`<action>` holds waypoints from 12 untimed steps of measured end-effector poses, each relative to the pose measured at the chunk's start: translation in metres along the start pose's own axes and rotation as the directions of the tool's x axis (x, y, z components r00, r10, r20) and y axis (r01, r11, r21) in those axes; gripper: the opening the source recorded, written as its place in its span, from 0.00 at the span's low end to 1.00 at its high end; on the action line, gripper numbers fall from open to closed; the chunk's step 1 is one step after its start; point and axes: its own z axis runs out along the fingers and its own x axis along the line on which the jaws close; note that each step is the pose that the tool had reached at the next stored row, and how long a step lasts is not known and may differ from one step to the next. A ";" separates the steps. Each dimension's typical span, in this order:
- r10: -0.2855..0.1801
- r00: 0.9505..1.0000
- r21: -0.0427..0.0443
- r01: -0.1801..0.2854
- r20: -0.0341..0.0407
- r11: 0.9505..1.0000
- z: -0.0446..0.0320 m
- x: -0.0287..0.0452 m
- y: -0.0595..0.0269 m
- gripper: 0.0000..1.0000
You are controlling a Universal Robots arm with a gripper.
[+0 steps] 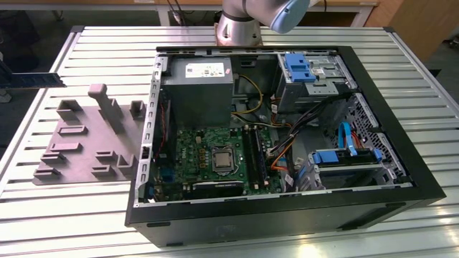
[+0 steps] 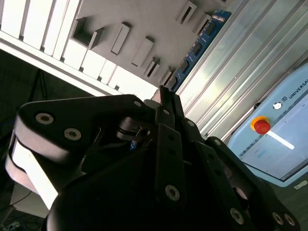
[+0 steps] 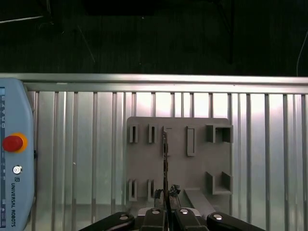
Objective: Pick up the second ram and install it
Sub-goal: 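Pick up the second ram and move it above second insertion slot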
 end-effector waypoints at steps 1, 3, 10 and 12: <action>0.000 1.000 0.000 0.000 0.000 1.000 -0.0001 0.0000 0.0000 0.14; 0.000 1.000 0.000 0.000 0.000 1.000 -0.0002 0.0000 0.0000 0.14; 0.000 1.000 0.000 0.000 0.000 1.000 -0.0004 -0.0001 -0.0058 0.14; 0.000 1.000 0.000 0.000 0.000 1.000 -0.0005 -0.0001 -0.0092 0.14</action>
